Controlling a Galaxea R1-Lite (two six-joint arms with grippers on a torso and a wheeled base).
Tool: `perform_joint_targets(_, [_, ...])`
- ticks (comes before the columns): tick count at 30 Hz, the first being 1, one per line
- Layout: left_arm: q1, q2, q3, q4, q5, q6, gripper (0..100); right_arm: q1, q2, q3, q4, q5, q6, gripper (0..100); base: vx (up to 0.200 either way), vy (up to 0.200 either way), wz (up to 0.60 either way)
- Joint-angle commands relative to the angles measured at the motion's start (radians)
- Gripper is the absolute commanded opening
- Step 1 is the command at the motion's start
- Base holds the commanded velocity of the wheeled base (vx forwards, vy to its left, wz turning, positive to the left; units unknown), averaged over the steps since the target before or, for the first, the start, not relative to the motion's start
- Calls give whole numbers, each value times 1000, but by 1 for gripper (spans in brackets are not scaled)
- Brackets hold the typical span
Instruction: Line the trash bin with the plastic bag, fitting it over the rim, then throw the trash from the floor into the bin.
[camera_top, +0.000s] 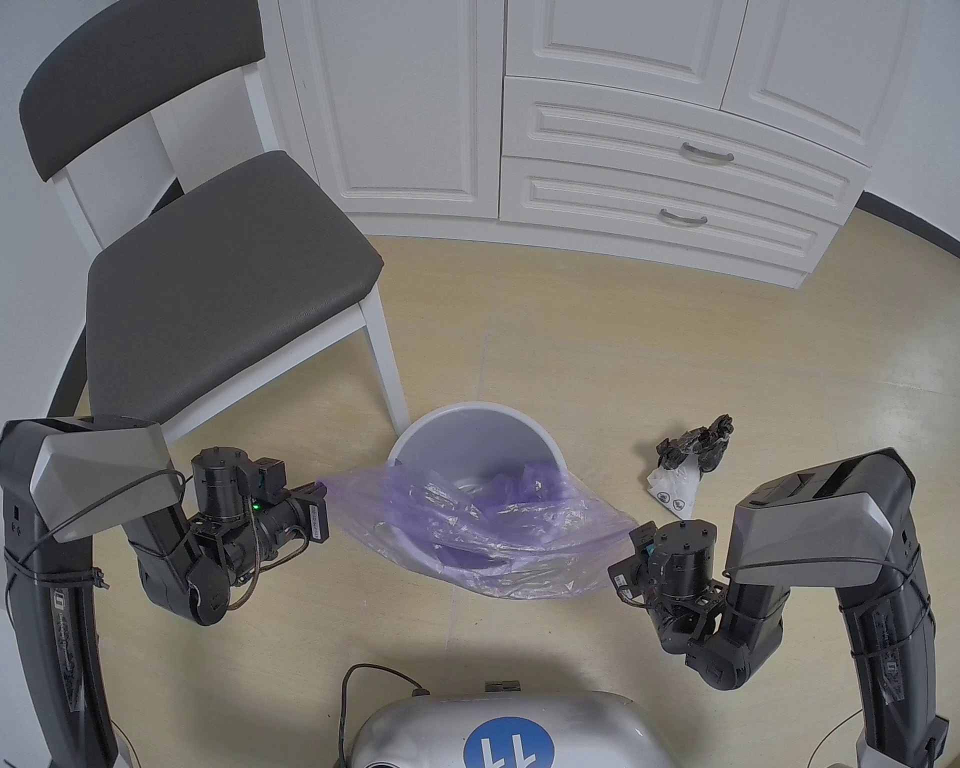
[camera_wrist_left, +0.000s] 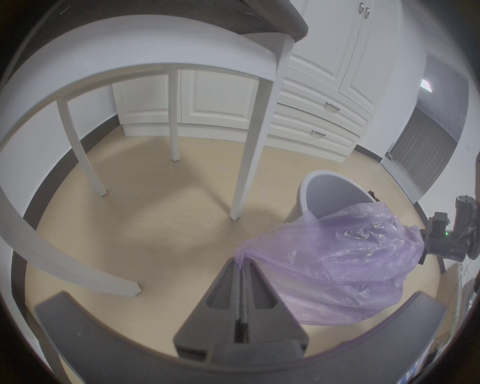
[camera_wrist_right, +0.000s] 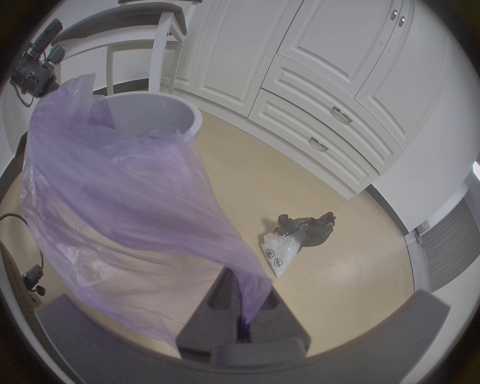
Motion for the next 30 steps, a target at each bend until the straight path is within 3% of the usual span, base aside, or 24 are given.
perform_joint_targets(1, [3, -13, -2, -2, 0, -1, 0, -5, -13, 3, -1, 1, -2, 0, 0, 0, 0])
perform_joint_targets(9, [-31, -44, 19, -14, -2, -8, 0, 55, -44, 66, -54, 7, -5, 0, 0, 0, 0])
perform_joint_targets(16, [-38, -70, 30, -14, -2, -11, 0, 45, -44, 70, -54, 16, -9, 0, 0, 0, 0])
perform_joint_targets(17, [-35, -67, 27, -13, -2, -11, 0, 40, -44, 69, -54, 16, -9, 100, 0, 0, 0])
perform_joint_targets(21, [-32, -55, 21, -11, -2, -11, 0, 23, -53, 75, -54, 62, -7, 100, 0, 0, 0])
perform_joint_targets(23, [-32, -50, 18, -13, -2, -11, 0, -14, -107, 124, -54, 178, 7, 100, 0, 0, 0])
perform_joint_targets(24, [-32, -49, 18, -13, -2, -11, 0, -17, -110, 129, -54, 186, 7, 100, 0, 0, 0])
perform_joint_targets(25, [-32, -50, 18, -13, -2, -13, 0, -52, -145, 175, -54, 310, 18, 100, 0, 0, 0])
perform_joint_targets(26, [-32, -50, 18, -13, -2, -13, 0, -52, -145, 175, -54, 310, 18, 100, 0, 0, 0])
perform_joint_targets(27, [-32, -50, 19, -13, -2, -13, 0, -115, -179, 225, -54, 481, 22, 100, 0, 0, 0])
perform_joint_targets(30, [-32, -50, 18, -11, -2, -13, 0, -196, -209, 245, -31, 642, 27, 100, 0, 0, 0])
